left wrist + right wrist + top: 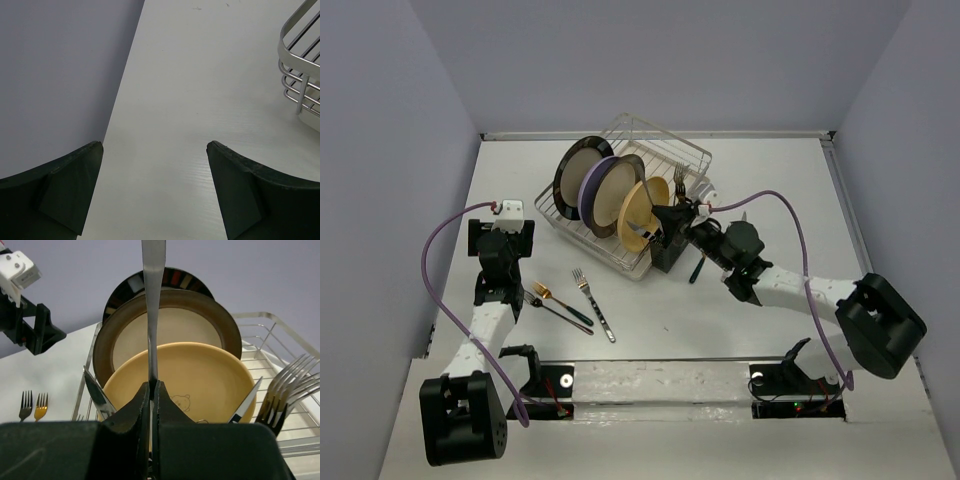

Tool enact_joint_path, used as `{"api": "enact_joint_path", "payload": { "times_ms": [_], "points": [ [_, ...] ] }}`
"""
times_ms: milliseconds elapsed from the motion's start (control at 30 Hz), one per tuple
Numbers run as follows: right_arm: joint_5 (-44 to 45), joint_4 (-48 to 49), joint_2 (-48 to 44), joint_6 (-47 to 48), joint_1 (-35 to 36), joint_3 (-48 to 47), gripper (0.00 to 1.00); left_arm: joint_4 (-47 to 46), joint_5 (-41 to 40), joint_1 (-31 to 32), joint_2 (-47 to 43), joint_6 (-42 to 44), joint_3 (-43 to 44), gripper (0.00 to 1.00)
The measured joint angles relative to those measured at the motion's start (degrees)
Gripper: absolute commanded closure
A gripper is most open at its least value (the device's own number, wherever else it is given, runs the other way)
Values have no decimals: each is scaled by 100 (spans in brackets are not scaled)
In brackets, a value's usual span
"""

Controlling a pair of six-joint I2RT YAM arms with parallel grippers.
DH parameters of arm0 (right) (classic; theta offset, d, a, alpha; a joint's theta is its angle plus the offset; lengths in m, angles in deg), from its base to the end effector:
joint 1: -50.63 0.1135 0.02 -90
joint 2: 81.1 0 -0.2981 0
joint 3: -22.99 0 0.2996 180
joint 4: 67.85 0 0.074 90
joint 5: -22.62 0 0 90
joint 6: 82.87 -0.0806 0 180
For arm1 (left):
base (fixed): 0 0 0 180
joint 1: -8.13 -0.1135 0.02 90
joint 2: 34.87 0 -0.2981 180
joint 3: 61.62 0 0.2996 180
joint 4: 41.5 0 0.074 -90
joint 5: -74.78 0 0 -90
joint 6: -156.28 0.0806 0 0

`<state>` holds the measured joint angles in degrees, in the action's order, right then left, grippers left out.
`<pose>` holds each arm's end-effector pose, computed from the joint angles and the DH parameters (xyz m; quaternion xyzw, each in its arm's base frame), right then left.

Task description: Sort the eating utensils into containers

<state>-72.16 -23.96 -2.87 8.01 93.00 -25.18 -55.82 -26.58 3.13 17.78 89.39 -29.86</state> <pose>0.2676 0.2532 0.2921 -0.2576 0.5608 0.3026 0.7263 0.2687 0.0394 0.2261 0.0519 0.7439 0.2325 0.6244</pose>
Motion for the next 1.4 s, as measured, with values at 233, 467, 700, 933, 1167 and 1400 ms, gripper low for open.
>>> {"api": "enact_joint_path", "payload": {
  "times_ms": [233,467,700,933,1167,1400],
  "points": [
    [4,551,284,7,44,81,100,0,-15,0,0,0,0,1],
    [42,977,774,44,46,468,100,4,-31,0,-31,2,0,1],
    [24,992,726,83,46,800,70,2,-31,0,-101,2,0,1],
    [103,905,389,251,46,839,46,2,-31,0,-107,2,0,1],
    [551,157,-400,302,46,791,36,2,-26,0,-109,2,-2,1],
    [2072,-2828,-1231,-640,-693,-544,30,4,-17,2,-142,2,-2,1]
  ]
}}
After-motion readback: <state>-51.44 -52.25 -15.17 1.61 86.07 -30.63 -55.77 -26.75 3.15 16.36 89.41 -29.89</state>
